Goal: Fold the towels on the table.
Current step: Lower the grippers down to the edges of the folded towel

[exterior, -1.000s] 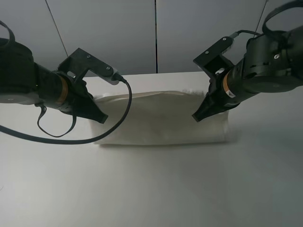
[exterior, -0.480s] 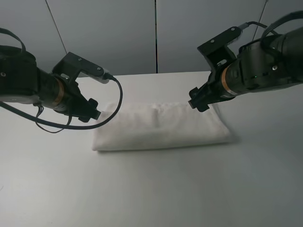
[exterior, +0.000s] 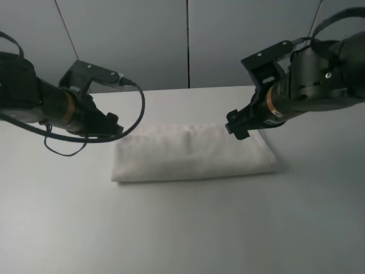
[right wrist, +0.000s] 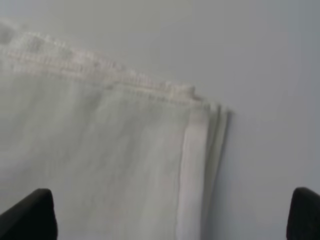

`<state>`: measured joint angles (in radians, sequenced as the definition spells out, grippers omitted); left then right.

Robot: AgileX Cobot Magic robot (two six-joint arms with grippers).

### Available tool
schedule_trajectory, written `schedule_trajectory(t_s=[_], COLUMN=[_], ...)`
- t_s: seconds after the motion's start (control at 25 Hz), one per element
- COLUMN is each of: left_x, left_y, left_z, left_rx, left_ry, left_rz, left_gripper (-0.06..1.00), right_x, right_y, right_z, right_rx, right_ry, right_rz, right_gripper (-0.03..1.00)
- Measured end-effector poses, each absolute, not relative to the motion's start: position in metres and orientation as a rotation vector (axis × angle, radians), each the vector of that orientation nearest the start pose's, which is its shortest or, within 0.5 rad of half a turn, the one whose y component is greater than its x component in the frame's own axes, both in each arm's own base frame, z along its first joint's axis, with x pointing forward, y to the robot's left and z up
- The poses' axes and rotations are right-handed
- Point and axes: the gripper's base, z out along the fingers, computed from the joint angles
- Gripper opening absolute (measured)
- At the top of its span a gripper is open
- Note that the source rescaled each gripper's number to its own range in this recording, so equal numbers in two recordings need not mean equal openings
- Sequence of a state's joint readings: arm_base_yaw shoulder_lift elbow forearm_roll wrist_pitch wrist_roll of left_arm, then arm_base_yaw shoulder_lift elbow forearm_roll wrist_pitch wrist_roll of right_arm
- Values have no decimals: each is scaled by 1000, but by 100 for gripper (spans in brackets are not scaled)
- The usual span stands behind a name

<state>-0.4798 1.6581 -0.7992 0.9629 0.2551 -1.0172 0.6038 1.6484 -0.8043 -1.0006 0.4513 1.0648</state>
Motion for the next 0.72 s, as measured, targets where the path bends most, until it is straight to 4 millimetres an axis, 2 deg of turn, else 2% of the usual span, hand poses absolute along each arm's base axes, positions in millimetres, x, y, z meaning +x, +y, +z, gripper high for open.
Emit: schedule_trajectory(t_s=[0.2,0.28,0.44,0.72], left_x=[297,304,329,366], left_y=[-110,-113,-122,-127], left_z=[165,166,167,148], left_rx=[269,299,340,369], left_ry=[2511,2566,2695,2876], left_rz=[25,52,24,26], left_gripper=[95,95,95,95], right_x=[284,295,308,313], right_y=[140,135,135,137], right_z=[171,172,170,161], right_rx=[-406,-355,-330,-294], right_ry=[2656,2733,2826,2922], right_rz=[-198,-189,-150,-148], right_gripper=[100,100,100,100])
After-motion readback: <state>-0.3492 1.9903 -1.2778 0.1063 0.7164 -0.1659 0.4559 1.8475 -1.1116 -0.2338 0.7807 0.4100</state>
